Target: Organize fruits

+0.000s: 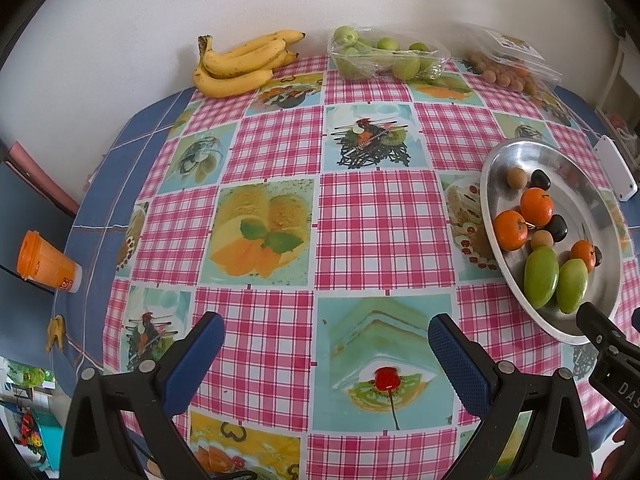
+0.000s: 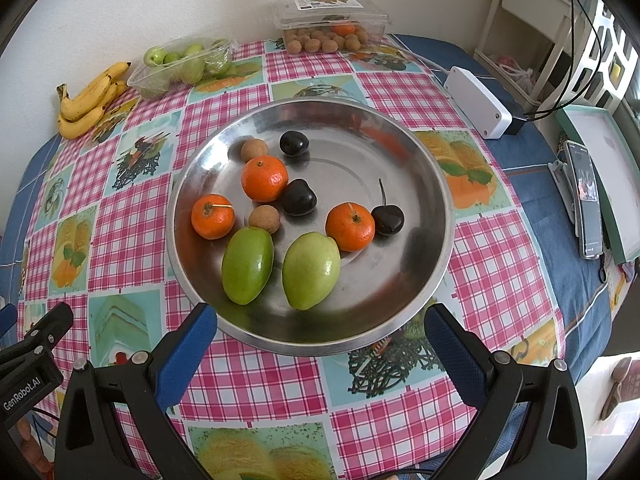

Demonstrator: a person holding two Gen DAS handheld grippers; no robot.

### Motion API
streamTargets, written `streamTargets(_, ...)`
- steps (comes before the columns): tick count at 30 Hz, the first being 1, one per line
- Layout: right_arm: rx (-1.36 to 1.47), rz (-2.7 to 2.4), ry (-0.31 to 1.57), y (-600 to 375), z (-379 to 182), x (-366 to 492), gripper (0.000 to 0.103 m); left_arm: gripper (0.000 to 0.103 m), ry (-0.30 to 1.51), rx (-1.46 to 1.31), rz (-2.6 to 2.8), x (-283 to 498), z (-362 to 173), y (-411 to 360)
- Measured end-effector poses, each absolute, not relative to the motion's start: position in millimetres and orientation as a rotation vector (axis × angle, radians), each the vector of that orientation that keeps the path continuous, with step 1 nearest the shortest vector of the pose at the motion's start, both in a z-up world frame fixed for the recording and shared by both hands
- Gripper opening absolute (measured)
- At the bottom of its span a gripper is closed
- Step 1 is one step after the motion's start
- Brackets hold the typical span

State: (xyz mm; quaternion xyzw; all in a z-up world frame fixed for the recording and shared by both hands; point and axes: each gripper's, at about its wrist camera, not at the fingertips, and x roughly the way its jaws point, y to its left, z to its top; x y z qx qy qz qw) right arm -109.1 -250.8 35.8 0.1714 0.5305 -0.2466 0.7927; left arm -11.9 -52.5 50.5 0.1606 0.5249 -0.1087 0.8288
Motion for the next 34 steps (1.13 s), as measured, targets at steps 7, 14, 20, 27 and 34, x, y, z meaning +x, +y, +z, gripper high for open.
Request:
streamTargets(7, 0.37, -0.531, 1.141, -251.0, 35.6, -109.3, 0.103, 0.103, 1.114, 0.341, -0.231, -11.7, 50.8, -52.3)
streamTargets(14, 0.369, -0.53, 1.141, -251.7, 35.7, -108.5, 0.103, 0.103, 1.117, 0.339, -0.227, -11.4, 50.6, -51.7)
streamTargets(20, 0.369, -0.53, 1.142, -251.5, 35.6, -108.9, 0.103, 0.103, 1.118, 0.338, -0.228, -11.0, 50.6, -51.5)
streamTargets(27, 0.369, -0.53, 1.141, -251.5, 35.4, -108.6, 0.103, 0.103, 1.109, 0.334, -0.226, -12.0, 51.4, -51.4)
streamTargets(34, 0.369, -0.53, 1.142, -251.0, 35.3, -109.1, 0.103, 0.103, 1.109, 0.322, -0.221, -11.9, 52.4, -52.4)
